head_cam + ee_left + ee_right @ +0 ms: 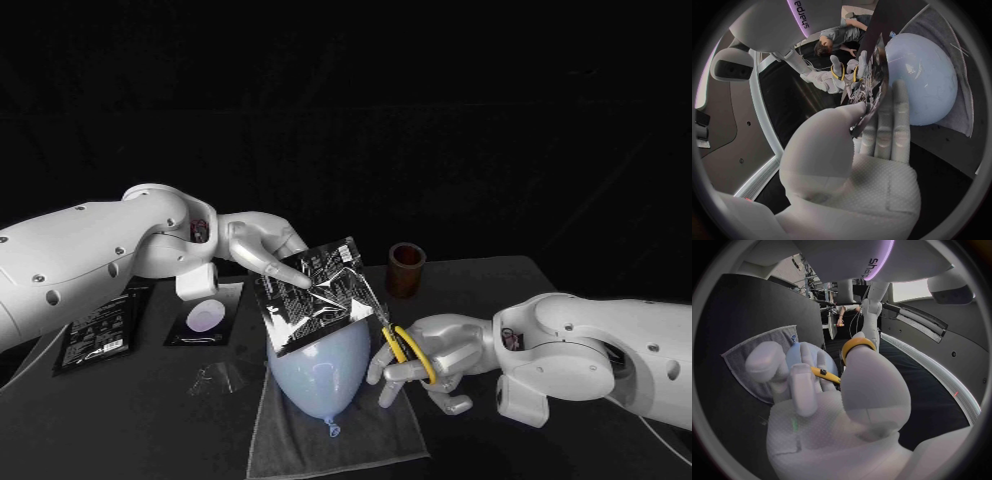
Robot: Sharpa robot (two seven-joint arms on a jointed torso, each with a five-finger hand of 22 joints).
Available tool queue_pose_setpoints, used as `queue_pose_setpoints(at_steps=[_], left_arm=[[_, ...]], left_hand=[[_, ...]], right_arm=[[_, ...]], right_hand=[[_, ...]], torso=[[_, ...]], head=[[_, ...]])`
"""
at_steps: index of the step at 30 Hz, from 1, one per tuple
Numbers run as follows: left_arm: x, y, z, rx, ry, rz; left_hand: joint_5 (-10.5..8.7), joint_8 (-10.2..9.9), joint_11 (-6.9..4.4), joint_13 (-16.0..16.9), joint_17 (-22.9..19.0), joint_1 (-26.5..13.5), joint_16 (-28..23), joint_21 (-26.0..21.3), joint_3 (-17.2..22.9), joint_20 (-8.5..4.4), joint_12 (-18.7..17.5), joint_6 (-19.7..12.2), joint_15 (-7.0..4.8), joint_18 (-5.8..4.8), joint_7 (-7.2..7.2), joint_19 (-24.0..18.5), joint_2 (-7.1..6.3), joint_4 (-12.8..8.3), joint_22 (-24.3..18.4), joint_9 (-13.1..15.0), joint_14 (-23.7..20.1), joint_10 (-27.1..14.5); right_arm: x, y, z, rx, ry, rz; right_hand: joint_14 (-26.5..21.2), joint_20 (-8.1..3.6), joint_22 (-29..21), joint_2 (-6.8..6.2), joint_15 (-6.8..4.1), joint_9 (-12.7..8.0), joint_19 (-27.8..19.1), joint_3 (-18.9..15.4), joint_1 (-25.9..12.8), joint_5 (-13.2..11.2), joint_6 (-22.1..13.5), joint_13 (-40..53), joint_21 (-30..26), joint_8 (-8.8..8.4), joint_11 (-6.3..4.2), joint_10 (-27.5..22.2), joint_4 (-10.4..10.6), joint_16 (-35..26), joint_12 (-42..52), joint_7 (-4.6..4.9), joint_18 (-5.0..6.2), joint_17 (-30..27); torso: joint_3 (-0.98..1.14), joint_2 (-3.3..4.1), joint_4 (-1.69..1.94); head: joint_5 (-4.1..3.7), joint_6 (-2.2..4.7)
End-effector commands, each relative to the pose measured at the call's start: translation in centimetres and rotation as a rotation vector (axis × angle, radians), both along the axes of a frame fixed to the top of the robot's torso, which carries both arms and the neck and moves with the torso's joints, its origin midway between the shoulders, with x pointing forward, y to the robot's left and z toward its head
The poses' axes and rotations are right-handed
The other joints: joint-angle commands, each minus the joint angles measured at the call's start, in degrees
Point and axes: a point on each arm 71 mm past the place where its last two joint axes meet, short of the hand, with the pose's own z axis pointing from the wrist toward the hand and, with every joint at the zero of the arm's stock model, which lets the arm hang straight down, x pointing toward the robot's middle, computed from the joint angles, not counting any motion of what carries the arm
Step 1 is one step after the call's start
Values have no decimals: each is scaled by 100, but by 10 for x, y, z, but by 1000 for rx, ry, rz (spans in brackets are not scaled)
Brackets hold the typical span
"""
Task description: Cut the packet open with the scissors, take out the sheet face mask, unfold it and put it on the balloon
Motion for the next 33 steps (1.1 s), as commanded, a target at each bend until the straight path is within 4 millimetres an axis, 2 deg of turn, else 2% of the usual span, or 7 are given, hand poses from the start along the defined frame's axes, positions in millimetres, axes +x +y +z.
queue_pose_setpoints(at_steps=[1, 11, 15, 33], left_arm=[[-2, -2, 2, -8, 8, -19], [-4, -5, 2, -7, 12, -33], [-5, -6, 2, -6, 13, -38], [-8, -10, 2, -5, 17, -56]], left_hand=[[25, 21, -26, 7, 5, 19, 22, 20, 6, -40, -4, 40, -35, 62, 6, -10, 27, -5, 5, 1073, -8, 24], [25, 14, -26, 11, 23, 18, 25, 34, 3, -40, -7, 41, -35, 61, 7, -21, 30, -6, 16, 1082, -13, 25], [25, 14, -26, 11, 23, 18, 25, 34, 3, -40, -7, 41, -35, 61, 7, -21, 30, -6, 16, 1082, -13, 25], [25, 14, -26, 11, 23, 18, 25, 34, 3, -40, -7, 41, -35, 61, 7, -21, 30, -6, 16, 1082, -13, 25]], right_arm=[[-2, 2, 0, 5, 2, 27], [4, 2, -1, 11, -9, 12], [8, 2, -1, 12, -18, -1], [22, 5, 6, 18, -66, -16]], right_hand=[[350, -31, -10, 70, -22, -14, -31, 45, 15, -12, -1161, -15, -50, 37, -18, 52, -6, 10, 18, 1100, 58, 357], [345, -35, -40, 104, -27, -32, -43, 54, 18, -13, -1154, -32, -96, 55, -21, 68, -8, 2, 24, 1095, 66, 339], [345, -37, -46, 191, -22, -68, -40, 78, 58, -16, -1135, -78, -87, 92, -11, 39, -18, 7, 6, 1096, 63, 336], [345, -35, -51, 255, -21, -99, -34, 83, 94, -17, -1115, -112, -80, 125, -12, 35, -25, 11, 4, 1098, 60, 332]], torso=[[-3, 3, 1], [-5, 0, 19], [-7, 3, 13], [0, 2, 4]], head=[[-6, -1], [-5, 11], [11, 19], [-35, 22]])
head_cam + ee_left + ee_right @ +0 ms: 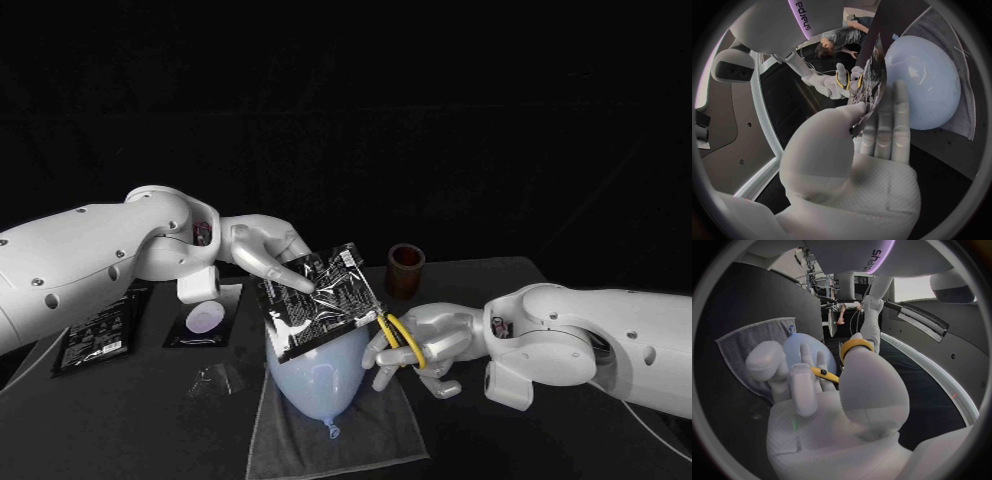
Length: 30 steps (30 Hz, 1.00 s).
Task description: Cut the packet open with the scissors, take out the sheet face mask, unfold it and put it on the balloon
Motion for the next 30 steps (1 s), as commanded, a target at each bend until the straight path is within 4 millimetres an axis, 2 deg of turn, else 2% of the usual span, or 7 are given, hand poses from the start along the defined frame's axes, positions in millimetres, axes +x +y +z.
queue_pose_setpoints(at_steps=[1, 22, 27, 30], left_arm=[[-3, -4, 1, -6, 14, -31], [-4, -7, 1, -5, 16, -39], [-4, -7, 1, -6, 14, -37], [-4, -7, 1, -7, 14, -36]], left_hand=[[20, 16, -26, 6, 5, 18, 26, 34, 3, -34, -7, 40, -42, 84, -16, 2, 29, -6, 6, 1082, 18, 25], [20, 11, -26, 9, 18, 17, 28, 45, 0, -33, -9, 41, -41, 83, -17, -7, 32, -5, 13, 1089, 14, 25], [20, 11, -26, 9, 18, 17, 28, 45, 0, -33, -9, 41, -41, 83, -17, -7, 32, -5, 13, 1089, 14, 25], [20, 11, -26, 9, 18, 17, 28, 45, 0, -33, -9, 41, -41, 83, -17, -7, 32, -5, 13, 1089, 14, 25]], right_arm=[[3, 3, 3, 20, -27, 2], [18, 6, 19, 34, -92, -15], [20, 6, 19, 32, -90, -18], [21, 5, 19, 33, -90, -28]], right_hand=[[345, -14, 4, 68, -21, -8, -14, 27, 11, -17, -1091, -8, -18, 17, 6, 17, 0, 17, 4, 1075, 68, 332], [341, -14, -12, 169, -20, -58, -12, 20, 70, -19, -1057, -52, -23, 61, 9, 34, -11, 14, 14, 1070, 69, 309], [341, -18, -15, 270, -29, -131, -1, -43, 121, -22, -929, -92, 7, 150, 1, 163, -19, 26, 75, 1050, 64, 303], [346, -31, 35, 391, -46, -182, 35, -125, 190, -22, -585, -79, 130, 325, -29, 450, -32, 48, 213, 1039, 45, 315]], torso=[[0, 0, -1], [2, 2, 2], [-1, -3, -2], [-2, -2, 2]], head=[[-19, -2], [-72, 18], [-73, -24], [-71, -35]])
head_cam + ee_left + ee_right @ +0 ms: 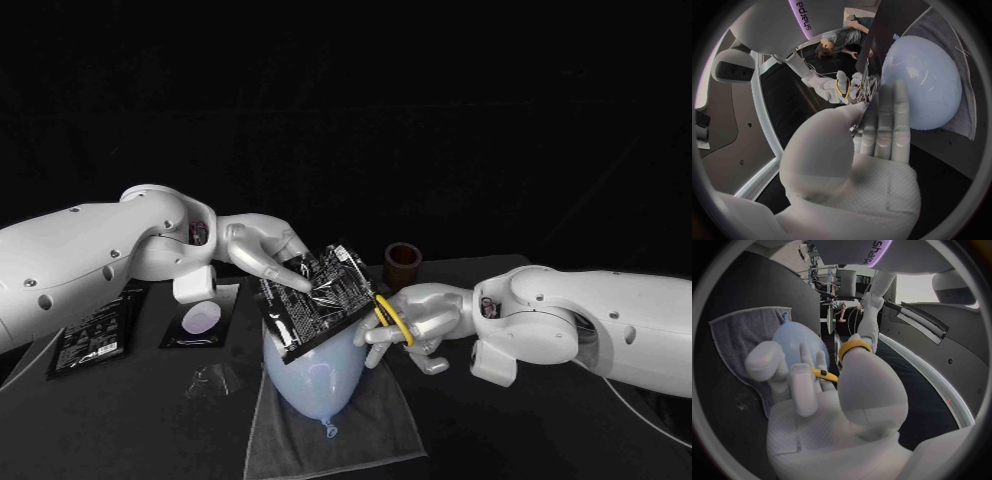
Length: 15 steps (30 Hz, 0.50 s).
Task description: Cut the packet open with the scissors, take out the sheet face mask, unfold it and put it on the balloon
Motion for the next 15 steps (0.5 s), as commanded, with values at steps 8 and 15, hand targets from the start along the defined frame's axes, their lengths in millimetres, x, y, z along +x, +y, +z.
queue_pose_setpoints(at_steps=[8, 15], left_arm=[[-3, -4, 0, -8, 13, -27], [-2, -3, 0, -9, 11, -23]], left_hand=[[26, 33, -13, 4, 7, 16, 28, 19, 0, -35, -8, 44, -32, 106, 11, -8, 31, -5, 6, 1050, 1, 12], [26, 25, -13, 8, 27, 16, 31, 35, -5, -35, -12, 46, -32, 106, 10, -22, 32, -6, 18, 1061, -5, 12]], right_arm=[[6, -3, 6, 54, -32, -63], [8, -7, 6, 55, -31, -91]], right_hand=[[396, -240, 480, 447, -302, -31, 233, -321, 302, -28, 765, 235, 875, 723, -489, 1235, -34, 164, 499, 657, -37, 477], [405, -501, 797, 785, -603, 146, 345, -631, 476, -20, 1413, 817, 1413, 1225, -855, 2161, -22, 179, 1103, 279, -130, 480]], torso=[[-2, 0, 1], [-5, -1, 0]], head=[[-5, -21], [-11, -67]])
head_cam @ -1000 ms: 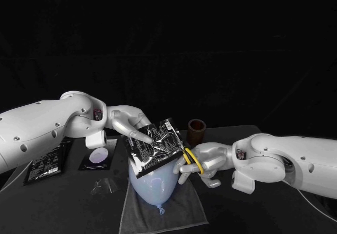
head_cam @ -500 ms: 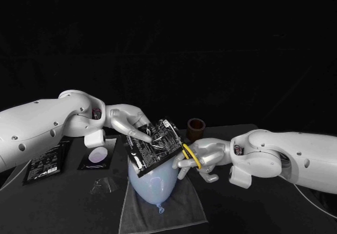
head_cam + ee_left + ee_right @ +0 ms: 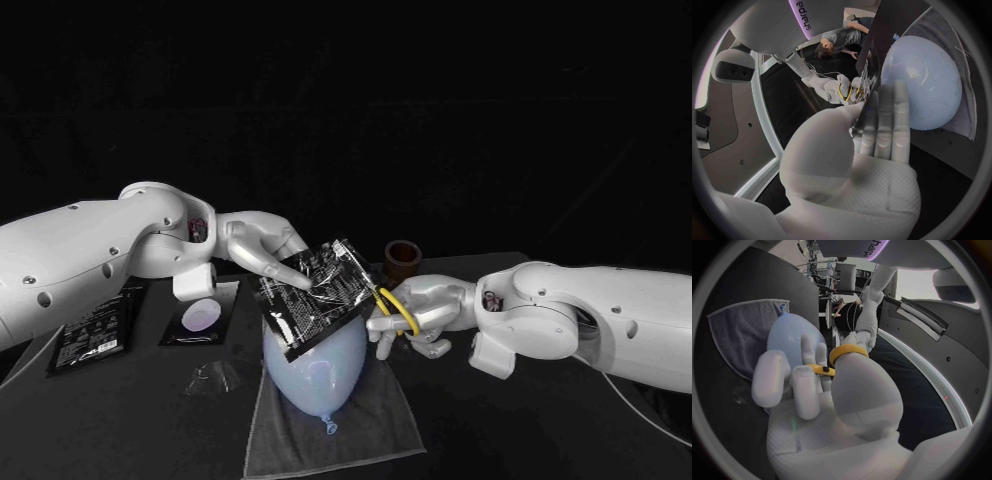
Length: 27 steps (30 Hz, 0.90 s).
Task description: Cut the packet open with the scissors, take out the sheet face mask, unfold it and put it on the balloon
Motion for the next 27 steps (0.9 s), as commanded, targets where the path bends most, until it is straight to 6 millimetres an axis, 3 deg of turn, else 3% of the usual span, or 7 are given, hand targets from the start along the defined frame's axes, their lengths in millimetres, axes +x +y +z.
queue_pose_setpoints(at_steps=[1, 4, 9, 15, 17, 23, 27], left_arm=[[-2, -3, 0, -8, 11, -21], [-2, -2, 0, -8, 10, -19], [-1, -2, 0, -7, 7, -16], [-1, -1, 0, -4, 6, -14], [-1, -1, 0, -3, 6, -14], [-1, -1, 0, 0, 7, -13], [-1, -1, -1, 3, 8, -15]], left_hand=[[20, 4, -14, 9, 7, 15, 31, 36, -5, -35, -12, 48, -35, 84, -7, -22, 31, -6, 5, 1061, -6, 13], [20, 4, -14, 9, 7, 15, 31, 36, -5, -35, -12, 48, -35, 84, -7, -22, 31, -6, 5, 1061, -6, 13], [19, 2, -14, 10, 14, 16, 31, 42, -7, -35, -13, 48, -35, 84, -8, -26, 31, -7, 9, 1065, -8, 13], [19, 2, -14, 10, 14, 16, 31, 42, -7, -35, -13, 48, -35, 84, -8, -26, 31, -7, 9, 1065, -8, 13], [19, 2, -14, 10, 14, 16, 31, 42, -7, -35, -13, 48, -35, 84, -8, -26, 31, -7, 9, 1065, -8, 13], [19, 2, -14, 10, 14, 16, 31, 42, -7, -35, -13, 48, -35, 84, -8, -26, 31, -7, 9, 1065, -8, 13], [19, 2, -14, 10, 14, 16, 31, 42, -7, -35, -13, 48, -35, 84, -8, -26, 31, -7, 9, 1065, -8, 13]], right_arm=[[3, -2, 4, 35, -16, -37], [3, -4, 4, 30, -18, -41], [1, -8, 4, 18, -19, -41], [1, -13, 4, 12, -25, -56], [1, -14, 5, 17, -29, -64], [1, -14, 7, 30, -39, -74], [1, -13, 8, 36, -47, -76]], right_hand=[[394, -116, 331, 141, -133, 117, 96, -107, 25, -21, 179, 260, 108, 195, -881, 1559, 6, -17, 272, -121, -87, 442], [393, -254, 439, 338, -280, 493, 132, -312, 142, -5, 390, 1099, 279, 658, -1068, 1785, -12, -40, 1051, -313, -118, 392], [429, -404, 611, 640, -449, 1249, 193, -794, 285, -22, 367, 4508, 546, 1301, -1222, 1773, -12, 36, 4206, -522, -171, 535], [426, -423, 629, 739, -452, 1462, 187, -1004, 350, -18, 301, 4746, 547, 1363, -1252, 1630, -36, 43, 4322, -527, -172, 537], [423, -387, 586, 658, -383, 1401, 154, -1013, 294, 0, 35, 2947, 449, 1095, -1145, 805, -5, 43, 2195, -415, -162, 538], [397, -28, 505, 404, 162, 888, 78, -1038, 187, -17, -794, 1774, 246, -177, -485, -502, -13, 15, 269, 267, -181, 447], [361, 159, 344, 262, 393, 436, -29, -1043, 136, -16, -1313, 1183, -89, -988, -227, -781, -22, -13, -388, 547, -127, 342]], torso=[[0, 1, 0], [1, 1, 0], [3, 0, 0], [5, -1, -6], [5, 0, -5], [5, 2, -4], [5, -1, -4]], head=[[-5, -28], [-3, -34], [1, -50], [18, -41], [18, -38], [12, -16], [18, 4]])
